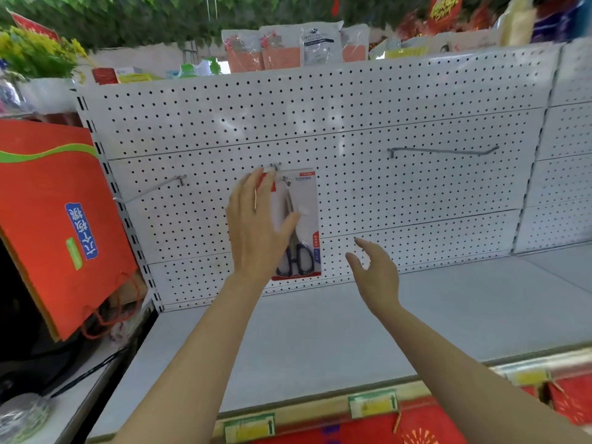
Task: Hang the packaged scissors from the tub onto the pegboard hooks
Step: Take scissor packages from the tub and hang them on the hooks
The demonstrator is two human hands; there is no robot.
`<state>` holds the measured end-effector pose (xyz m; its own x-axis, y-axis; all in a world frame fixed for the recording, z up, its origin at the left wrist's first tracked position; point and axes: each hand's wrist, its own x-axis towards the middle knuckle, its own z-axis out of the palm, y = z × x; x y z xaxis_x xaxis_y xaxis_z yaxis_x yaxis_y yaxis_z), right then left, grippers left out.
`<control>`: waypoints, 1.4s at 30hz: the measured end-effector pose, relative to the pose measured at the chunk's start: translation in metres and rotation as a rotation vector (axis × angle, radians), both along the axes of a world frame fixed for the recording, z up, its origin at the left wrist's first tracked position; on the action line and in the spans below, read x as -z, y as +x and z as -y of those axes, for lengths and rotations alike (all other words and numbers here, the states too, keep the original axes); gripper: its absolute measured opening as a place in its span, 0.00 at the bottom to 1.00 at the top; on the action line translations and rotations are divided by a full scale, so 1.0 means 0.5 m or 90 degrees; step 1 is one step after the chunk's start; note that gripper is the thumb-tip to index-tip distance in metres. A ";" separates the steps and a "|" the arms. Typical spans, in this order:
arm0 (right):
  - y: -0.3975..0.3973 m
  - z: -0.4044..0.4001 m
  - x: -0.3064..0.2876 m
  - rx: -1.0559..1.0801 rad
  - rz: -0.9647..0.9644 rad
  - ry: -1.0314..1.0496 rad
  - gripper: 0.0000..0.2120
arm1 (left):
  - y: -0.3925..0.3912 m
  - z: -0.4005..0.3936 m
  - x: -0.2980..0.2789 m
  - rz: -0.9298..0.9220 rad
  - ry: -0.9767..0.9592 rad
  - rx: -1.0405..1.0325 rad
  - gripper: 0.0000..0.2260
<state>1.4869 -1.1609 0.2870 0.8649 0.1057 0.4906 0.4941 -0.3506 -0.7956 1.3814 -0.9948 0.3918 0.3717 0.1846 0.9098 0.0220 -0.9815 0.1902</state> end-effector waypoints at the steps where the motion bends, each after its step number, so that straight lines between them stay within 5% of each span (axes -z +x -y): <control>1: -0.001 0.025 -0.002 0.021 0.041 -0.047 0.19 | -0.006 0.025 0.014 0.040 0.053 0.023 0.29; 5: -0.002 0.132 -0.005 0.112 0.153 -0.183 0.21 | 0.008 0.128 0.076 -0.005 0.195 0.157 0.25; 11: -0.019 0.319 0.035 0.293 0.281 -0.282 0.19 | 0.095 0.284 0.168 -0.206 0.190 0.266 0.26; 27: -0.165 0.937 0.301 0.589 0.008 -0.484 0.16 | 0.207 0.891 0.423 -0.406 0.284 0.558 0.26; 42: -0.275 1.332 0.588 0.708 -0.260 -0.460 0.20 | 0.252 1.338 0.776 -0.668 0.370 0.674 0.27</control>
